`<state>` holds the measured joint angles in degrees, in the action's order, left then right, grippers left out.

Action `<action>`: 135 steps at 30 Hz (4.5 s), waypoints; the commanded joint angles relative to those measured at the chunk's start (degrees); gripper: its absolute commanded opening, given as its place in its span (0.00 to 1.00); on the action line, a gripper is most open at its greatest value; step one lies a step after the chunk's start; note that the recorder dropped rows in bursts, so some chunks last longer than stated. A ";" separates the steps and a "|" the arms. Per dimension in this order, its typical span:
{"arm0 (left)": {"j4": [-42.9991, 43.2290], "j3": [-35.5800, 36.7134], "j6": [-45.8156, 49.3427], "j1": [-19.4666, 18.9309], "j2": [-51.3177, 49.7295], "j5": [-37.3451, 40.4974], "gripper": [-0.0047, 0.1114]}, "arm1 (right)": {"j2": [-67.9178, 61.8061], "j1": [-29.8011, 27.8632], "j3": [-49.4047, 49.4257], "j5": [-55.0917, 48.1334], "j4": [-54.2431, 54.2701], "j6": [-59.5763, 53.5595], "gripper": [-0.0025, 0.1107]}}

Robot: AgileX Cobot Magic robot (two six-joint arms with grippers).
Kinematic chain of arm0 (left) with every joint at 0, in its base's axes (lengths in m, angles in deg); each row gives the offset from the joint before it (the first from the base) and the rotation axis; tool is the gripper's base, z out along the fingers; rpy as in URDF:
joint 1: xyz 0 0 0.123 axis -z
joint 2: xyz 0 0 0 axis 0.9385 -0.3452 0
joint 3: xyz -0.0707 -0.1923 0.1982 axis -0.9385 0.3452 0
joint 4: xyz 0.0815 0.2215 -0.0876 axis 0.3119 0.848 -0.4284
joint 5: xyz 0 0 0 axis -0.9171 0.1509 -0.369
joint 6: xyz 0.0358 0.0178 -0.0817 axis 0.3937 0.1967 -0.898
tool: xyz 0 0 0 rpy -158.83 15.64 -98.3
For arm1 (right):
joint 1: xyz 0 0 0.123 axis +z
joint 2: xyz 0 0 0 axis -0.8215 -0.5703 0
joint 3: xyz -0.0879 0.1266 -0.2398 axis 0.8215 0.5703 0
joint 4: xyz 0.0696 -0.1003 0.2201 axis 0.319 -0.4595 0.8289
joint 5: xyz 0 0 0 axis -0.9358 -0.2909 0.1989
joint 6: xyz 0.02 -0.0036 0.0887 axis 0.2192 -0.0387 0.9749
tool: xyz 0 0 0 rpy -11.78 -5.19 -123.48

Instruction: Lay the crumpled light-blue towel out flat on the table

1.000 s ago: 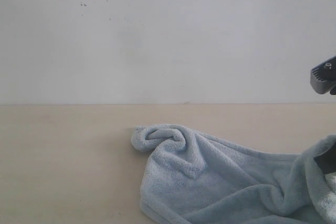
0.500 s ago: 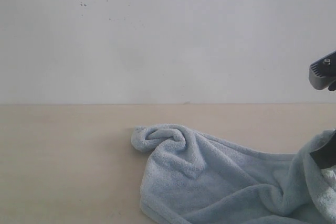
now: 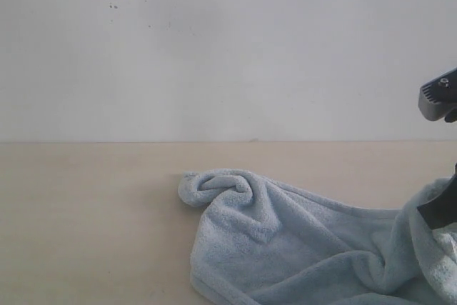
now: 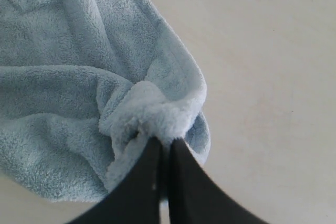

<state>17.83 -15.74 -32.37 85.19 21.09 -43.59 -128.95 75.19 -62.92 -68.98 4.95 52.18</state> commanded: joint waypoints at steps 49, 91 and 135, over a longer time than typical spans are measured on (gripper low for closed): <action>1.82 -81.04 17.45 8.21 -126.93 0.58 0.58 | -3.65 0.13 0.23 11.09 11.05 -6.71 0.02; 18.81 -35.84 24.93 -3.18 -57.70 18.97 0.07 | -0.66 2.00 0.23 1.20 6.30 -9.31 0.02; 26.71 -28.11 24.57 -3.44 -37.15 33.48 0.07 | -17.36 4.49 14.59 3.53 26.90 -19.45 0.37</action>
<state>44.21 -44.09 -7.51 81.89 -16.47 -9.10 -146.23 79.20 -50.36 -67.49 29.15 35.50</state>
